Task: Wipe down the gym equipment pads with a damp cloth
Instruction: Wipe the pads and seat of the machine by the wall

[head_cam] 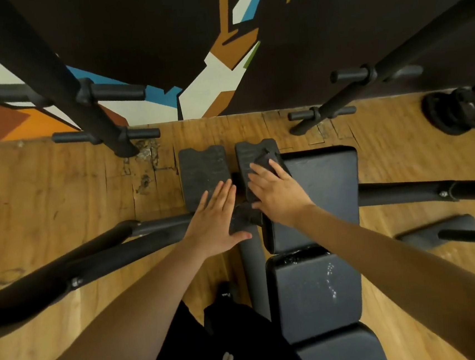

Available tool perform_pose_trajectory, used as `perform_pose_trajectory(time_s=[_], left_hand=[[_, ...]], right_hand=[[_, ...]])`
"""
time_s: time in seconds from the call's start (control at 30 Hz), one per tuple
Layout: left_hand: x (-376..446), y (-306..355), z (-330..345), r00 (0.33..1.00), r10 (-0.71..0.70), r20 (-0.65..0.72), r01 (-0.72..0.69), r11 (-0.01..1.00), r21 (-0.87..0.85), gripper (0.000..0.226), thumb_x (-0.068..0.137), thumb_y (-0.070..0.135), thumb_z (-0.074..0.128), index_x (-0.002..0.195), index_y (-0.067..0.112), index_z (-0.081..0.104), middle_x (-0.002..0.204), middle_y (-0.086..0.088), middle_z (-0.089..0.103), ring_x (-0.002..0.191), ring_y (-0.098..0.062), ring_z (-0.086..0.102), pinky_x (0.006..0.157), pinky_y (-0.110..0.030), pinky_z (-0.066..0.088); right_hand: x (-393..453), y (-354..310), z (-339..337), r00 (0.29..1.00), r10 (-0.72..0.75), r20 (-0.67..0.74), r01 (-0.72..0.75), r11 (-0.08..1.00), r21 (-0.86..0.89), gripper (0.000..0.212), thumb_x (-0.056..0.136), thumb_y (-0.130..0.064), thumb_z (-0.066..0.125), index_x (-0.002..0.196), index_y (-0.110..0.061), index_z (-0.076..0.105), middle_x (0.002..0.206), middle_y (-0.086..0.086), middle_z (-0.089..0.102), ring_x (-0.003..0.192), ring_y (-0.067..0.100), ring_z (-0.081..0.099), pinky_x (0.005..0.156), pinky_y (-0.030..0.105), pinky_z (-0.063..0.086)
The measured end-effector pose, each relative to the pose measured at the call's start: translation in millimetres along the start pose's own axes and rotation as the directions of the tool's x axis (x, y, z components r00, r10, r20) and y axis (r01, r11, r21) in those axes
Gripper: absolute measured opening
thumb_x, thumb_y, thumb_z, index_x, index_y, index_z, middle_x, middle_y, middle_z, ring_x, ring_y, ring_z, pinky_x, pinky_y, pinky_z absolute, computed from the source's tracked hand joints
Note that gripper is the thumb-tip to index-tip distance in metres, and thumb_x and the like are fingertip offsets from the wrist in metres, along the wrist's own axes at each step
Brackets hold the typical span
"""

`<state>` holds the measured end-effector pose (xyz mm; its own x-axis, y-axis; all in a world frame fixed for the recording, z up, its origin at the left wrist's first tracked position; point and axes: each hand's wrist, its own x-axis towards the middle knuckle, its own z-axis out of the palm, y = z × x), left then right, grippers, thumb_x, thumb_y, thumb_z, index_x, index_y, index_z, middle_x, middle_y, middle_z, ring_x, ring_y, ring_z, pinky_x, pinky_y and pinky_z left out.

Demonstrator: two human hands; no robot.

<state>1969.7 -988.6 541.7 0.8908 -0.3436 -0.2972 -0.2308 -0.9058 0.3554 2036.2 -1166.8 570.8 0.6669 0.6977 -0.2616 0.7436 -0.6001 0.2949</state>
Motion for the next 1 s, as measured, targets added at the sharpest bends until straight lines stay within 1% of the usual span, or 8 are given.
perform_pose_trajectory(time_s=[0.07,0.23,0.3,0.47,0.6,0.7,0.87,1.0], left_hand=[[-1,-1,-3,1.000,0.020,-0.010,-0.020,1.000,-0.004,0.106,0.085,0.070,0.042,0.149,0.010,-0.017,0.158,-0.005,-0.022,0.144,-0.017,-0.022,0.119,-0.040,-0.007],[8,-3,-16,0.996,0.075,-0.050,-0.074,0.997,0.012,0.106,0.085,0.069,0.047,0.150,0.011,-0.014,0.158,-0.003,-0.021,0.138,-0.012,-0.028,0.118,-0.039,-0.009],[14,-1,-19,0.995,0.085,-0.049,-0.084,0.996,0.011,0.106,0.085,0.068,0.048,0.150,0.011,-0.014,0.158,-0.004,-0.021,0.136,-0.010,-0.029,0.117,-0.039,-0.009],[22,7,-23,0.994,0.077,-0.077,-0.078,0.997,-0.006,0.110,0.082,0.068,0.052,0.151,0.009,-0.011,0.159,-0.005,-0.018,0.143,-0.014,-0.021,0.119,-0.039,-0.006],[18,4,-30,0.993,0.105,-0.055,-0.104,0.994,0.013,0.110,0.083,0.067,0.052,0.150,0.011,-0.014,0.158,-0.003,-0.021,0.137,-0.010,-0.028,0.116,-0.035,-0.010],[18,3,-37,0.989,0.142,-0.050,-0.139,0.989,0.053,0.105,0.087,0.066,0.047,0.150,0.012,-0.017,0.157,-0.002,-0.023,0.137,-0.010,-0.030,0.116,-0.034,-0.013],[24,15,-38,0.987,0.139,-0.082,-0.134,0.988,0.072,0.085,0.096,0.057,0.033,0.150,0.011,-0.014,0.158,-0.004,-0.020,0.138,-0.011,-0.027,0.117,-0.035,-0.011],[30,30,-30,0.990,0.030,-0.140,-0.033,0.999,-0.024,0.072,0.100,0.048,0.025,0.151,0.011,-0.009,0.159,-0.004,-0.016,0.139,-0.010,-0.024,0.115,-0.032,-0.012]], right_hand=[[-30,-18,18,0.995,-0.055,0.082,0.055,0.998,-0.001,0.060,0.092,-0.047,0.045,0.140,-0.011,0.039,0.149,0.006,0.033,0.144,0.022,0.012,0.111,0.042,-0.012],[-67,-30,44,0.968,-0.224,0.110,0.233,0.970,-0.071,0.055,0.071,-0.049,0.072,0.118,-0.019,0.065,0.127,0.001,0.060,0.127,0.019,0.047,0.114,0.042,-0.002],[-51,-17,35,0.981,-0.190,0.040,0.193,0.972,-0.134,0.048,0.074,-0.046,0.072,0.113,-0.019,0.067,0.126,0.002,0.061,0.126,0.019,0.048,0.114,0.042,-0.003],[-2,9,4,0.980,0.030,-0.196,-0.032,0.999,-0.008,0.041,0.073,-0.034,0.074,0.107,-0.012,0.069,0.122,0.006,0.063,0.126,0.022,0.048,0.111,0.050,0.019],[-37,-20,32,0.991,-0.067,-0.116,0.066,0.998,-0.013,0.043,0.063,-0.036,0.081,0.102,-0.019,0.072,0.114,-0.001,0.067,0.123,0.019,0.052,0.108,0.047,0.022],[-69,-40,56,0.981,-0.193,-0.018,0.193,0.981,-0.019,0.051,0.061,-0.037,0.082,0.109,-0.023,0.069,0.120,-0.004,0.064,0.125,0.018,0.049,0.113,0.046,0.011],[-58,-13,54,0.953,-0.215,-0.214,0.217,0.976,-0.013,0.041,0.073,-0.036,0.070,0.113,-0.025,0.067,0.125,-0.005,0.061,0.127,0.014,0.047,0.113,0.042,0.004],[-38,3,49,0.926,-0.016,-0.378,0.071,0.989,0.133,0.042,0.090,-0.036,0.040,0.120,-0.016,0.062,0.133,0.002,0.055,0.130,0.017,0.043,0.114,0.044,0.009]])
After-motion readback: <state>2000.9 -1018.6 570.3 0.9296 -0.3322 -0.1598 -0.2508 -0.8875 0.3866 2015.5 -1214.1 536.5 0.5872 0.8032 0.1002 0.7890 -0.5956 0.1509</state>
